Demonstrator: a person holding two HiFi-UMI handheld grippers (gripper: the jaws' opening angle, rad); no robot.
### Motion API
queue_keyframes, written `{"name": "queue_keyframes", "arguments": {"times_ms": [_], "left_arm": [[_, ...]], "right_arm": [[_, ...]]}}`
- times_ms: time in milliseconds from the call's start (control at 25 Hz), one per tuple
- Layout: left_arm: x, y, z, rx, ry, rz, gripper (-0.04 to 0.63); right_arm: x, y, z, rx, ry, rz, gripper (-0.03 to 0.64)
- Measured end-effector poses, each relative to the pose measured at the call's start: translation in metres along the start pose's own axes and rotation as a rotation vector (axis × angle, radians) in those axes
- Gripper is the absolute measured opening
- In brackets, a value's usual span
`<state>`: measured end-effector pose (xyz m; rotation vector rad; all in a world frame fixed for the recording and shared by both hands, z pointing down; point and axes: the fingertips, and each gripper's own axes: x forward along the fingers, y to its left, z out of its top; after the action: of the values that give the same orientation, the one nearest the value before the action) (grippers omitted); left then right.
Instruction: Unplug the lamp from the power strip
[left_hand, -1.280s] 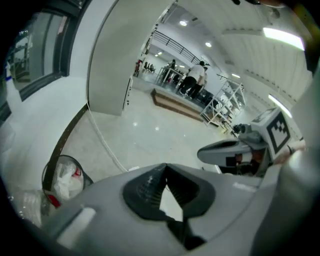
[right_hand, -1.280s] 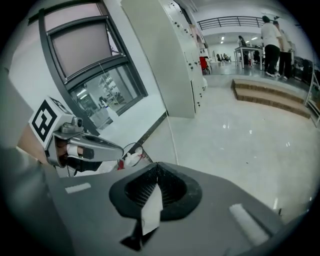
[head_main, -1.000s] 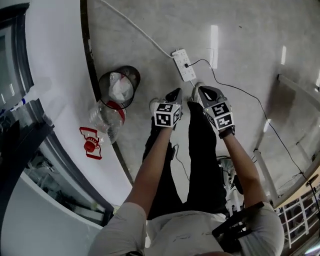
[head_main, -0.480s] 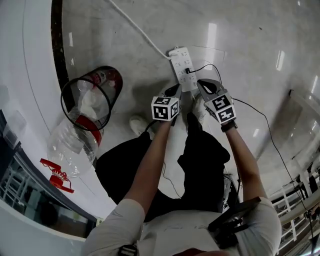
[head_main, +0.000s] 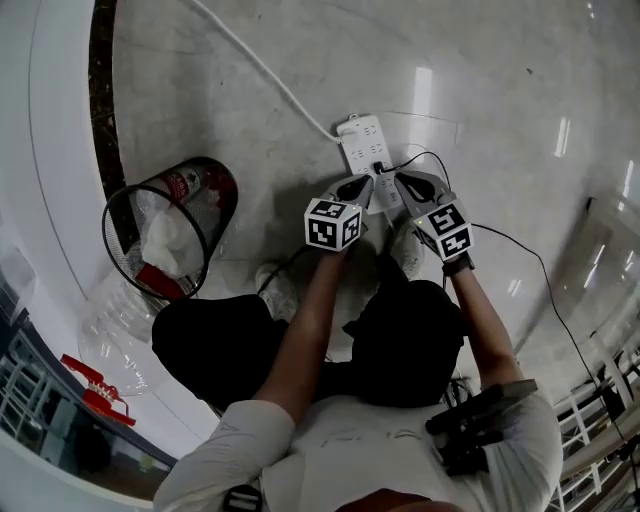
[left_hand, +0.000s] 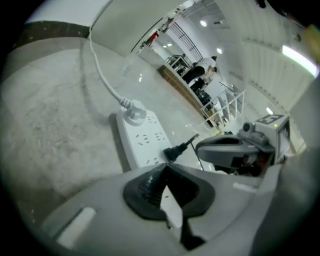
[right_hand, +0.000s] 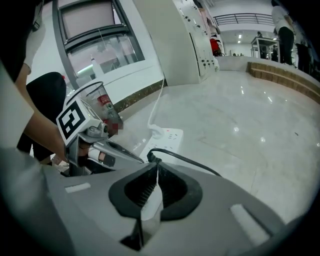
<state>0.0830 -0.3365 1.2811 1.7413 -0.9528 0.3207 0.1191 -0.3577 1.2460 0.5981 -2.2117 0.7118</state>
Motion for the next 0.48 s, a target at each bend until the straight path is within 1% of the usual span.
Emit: {"name": "queue_keyframes", "arguments": {"times_ms": [80, 240, 320, 360, 400, 480], "left_arm": [[-0.001, -0.002, -0.002, 0.035, 0.000, 0.006, 0.000], [-0.003, -0.003, -0.006, 0.072, 0.009, 0.006, 0.000], [-0.003, -0.004, -0.007, 0.088, 0.017, -0.006, 0.000], [-0.002, -0.004, -0.008, 0.085, 0.019, -0.011, 0.000], [-0.002, -0.004, -0.007, 0.072, 0.017, -0.017, 0.000], [-0.001, -0.003, -0.005, 0.030, 0.007, -0.027, 0.000]], "right_arm": [[0.003, 0.006, 0.000, -0.016, -0.012, 0.017, 0.020], [0.010, 0.016, 0.001, -0.034, -0.032, 0.025, 0.058], [0.016, 0.020, 0.001, -0.025, -0.047, 0.027, 0.111], [0.019, 0.021, 0.002, -0.025, -0.059, 0.027, 0.137], [0.022, 0.022, 0.004, -0.029, -0.075, 0.025, 0.149], [0.028, 0.020, 0.007, -0.038, -0.108, 0.008, 0.147]]}}
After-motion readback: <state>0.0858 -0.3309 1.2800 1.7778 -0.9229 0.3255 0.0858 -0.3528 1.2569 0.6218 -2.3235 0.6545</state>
